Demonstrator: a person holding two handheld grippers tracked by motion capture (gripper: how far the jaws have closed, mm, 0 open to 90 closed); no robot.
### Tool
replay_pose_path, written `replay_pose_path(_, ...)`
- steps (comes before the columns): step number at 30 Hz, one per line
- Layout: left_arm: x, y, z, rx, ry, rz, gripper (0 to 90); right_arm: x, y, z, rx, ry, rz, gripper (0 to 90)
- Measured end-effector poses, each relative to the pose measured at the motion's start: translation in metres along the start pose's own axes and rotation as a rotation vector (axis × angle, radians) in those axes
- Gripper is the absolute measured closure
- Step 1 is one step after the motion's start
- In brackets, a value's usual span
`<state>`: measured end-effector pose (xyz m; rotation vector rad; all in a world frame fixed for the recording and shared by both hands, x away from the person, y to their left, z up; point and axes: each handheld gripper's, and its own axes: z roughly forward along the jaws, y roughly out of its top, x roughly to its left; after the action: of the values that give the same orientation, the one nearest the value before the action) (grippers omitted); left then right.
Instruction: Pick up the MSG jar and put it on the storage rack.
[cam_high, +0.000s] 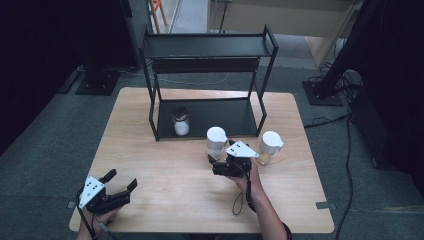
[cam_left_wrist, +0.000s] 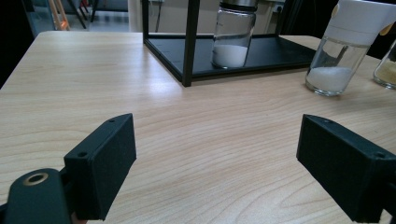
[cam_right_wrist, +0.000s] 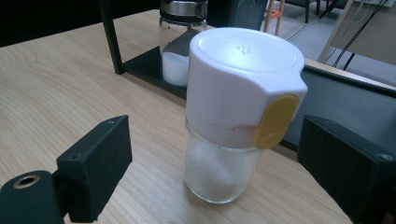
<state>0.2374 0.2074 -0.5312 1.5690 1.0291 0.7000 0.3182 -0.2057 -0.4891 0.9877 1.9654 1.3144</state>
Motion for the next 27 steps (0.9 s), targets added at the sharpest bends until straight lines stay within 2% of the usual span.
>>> replay_pose_path(27,0.000,0.000,0.000,0.005,-0.003,0.005,12.2,-0.003,0.015,0.025,0.005,-0.019,0.019,10.2)
